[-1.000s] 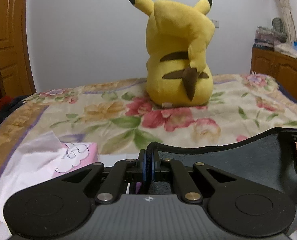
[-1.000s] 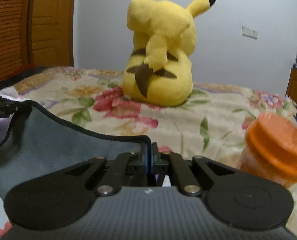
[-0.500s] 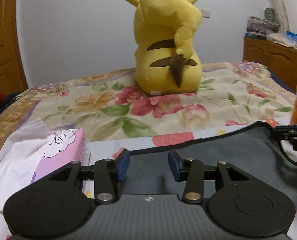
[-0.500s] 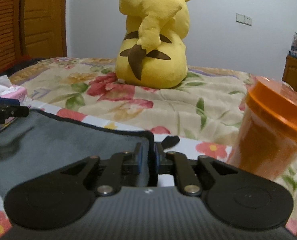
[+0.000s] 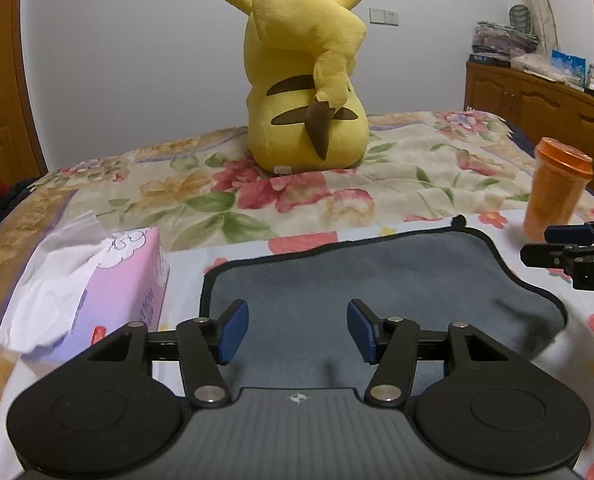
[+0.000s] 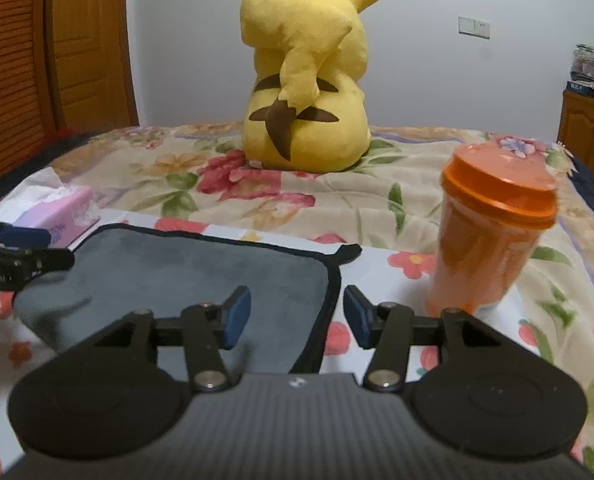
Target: Fold towel
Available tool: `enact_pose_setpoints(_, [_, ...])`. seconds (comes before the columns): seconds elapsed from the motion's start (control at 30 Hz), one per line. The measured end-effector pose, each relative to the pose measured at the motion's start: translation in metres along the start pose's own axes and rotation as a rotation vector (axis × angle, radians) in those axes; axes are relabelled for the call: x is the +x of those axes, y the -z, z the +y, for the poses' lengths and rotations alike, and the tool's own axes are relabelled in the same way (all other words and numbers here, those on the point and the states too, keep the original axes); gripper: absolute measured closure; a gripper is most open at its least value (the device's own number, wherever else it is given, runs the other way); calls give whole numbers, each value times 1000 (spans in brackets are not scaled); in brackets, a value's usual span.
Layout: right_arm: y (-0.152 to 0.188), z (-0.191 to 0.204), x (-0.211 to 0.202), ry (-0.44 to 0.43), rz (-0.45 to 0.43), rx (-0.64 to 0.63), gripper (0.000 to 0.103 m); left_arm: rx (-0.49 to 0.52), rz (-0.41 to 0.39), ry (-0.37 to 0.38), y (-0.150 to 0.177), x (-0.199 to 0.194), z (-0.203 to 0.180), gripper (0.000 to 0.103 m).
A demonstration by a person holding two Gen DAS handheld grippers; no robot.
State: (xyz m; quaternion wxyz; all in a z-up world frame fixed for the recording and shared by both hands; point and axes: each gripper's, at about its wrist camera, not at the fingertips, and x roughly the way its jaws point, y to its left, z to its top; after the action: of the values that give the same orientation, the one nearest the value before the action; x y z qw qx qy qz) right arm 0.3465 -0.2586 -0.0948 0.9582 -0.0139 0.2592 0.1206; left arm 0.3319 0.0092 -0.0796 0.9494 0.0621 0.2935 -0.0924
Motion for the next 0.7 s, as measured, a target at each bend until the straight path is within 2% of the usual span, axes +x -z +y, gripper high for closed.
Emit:
enact_pose_setpoints(0.13, [3,3,-14,2,-5,-4,40,-10,6,-5,4,-10,-4,29])
enact_pose_setpoints(0.2, [7,4,-18,14,-1,8,25,-4,11,-13,4,-14,-8,27])
enact_pose_setpoints(0.23, [8,5,-21,14,-1,9,23,-4,8,-16,4,-17,-9,25])
enact_pose_setpoints(0.3, [11,8,-24,12,-8,-3,17,-8,-2,-18,4,-23,-12,14])
enact_pose_setpoints(0.37, [13,11,-27,15,-10,-14,13,-9,-14,-20,5,-29,-14,10])
enact_pose_setpoints(0.5, [15,14,-35,16,-17,-14,0,-12,-18,-15,5,-39,-18,6])
enact_pose_setpoints(0.7, [18,17,-44,19,-12,-22,0,-21,-46,-19,7,-54,-22,0])
